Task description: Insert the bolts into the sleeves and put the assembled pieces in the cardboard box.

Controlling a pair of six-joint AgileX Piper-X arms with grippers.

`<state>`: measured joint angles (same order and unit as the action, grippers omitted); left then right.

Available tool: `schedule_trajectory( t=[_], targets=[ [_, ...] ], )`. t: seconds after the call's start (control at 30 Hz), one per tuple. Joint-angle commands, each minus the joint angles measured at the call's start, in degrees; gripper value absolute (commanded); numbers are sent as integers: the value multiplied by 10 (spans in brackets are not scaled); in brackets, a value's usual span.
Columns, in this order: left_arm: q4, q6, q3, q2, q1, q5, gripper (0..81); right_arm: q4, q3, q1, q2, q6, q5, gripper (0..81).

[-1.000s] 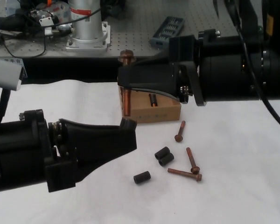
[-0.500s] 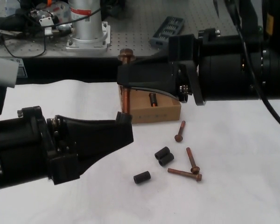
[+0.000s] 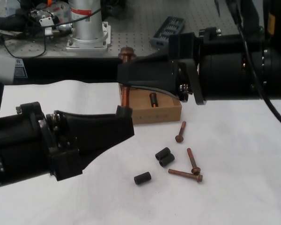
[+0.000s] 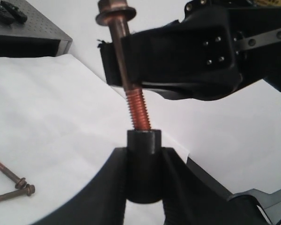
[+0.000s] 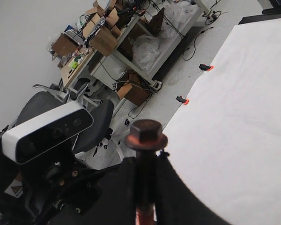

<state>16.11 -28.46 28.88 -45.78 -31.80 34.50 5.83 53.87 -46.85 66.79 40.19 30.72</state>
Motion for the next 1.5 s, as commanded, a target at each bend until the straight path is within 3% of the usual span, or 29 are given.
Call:
schedule_trajectory(
  t=[0.0,0.37,0.73,0.93,1.23,1.3,1.43,1.47],
  targets=[
    [33,-21,3,5,2,-26,6,0,2,0,-12,1,-5,28],
    [37,-34,3,5,2,-60,6,3,2,-47,-21,5,-43,28],
    [78,-40,3,5,2,-60,6,51,2,-47,-21,-17,-37,28],
    [78,-37,3,5,2,-70,6,89,5,-47,-21,-65,1,28],
    [79,-37,3,5,2,-73,6,110,8,-47,-21,-81,-23,1],
    [79,-37,3,5,2,-73,6,109,9,-47,-21,-81,-23,87],
    [79,-37,3,5,2,-73,6,111,14,-47,-21,-81,-38,371],
    [79,-37,3,5,2,-73,6,118,17,-47,-21,-81,-45,412]
  ],
)
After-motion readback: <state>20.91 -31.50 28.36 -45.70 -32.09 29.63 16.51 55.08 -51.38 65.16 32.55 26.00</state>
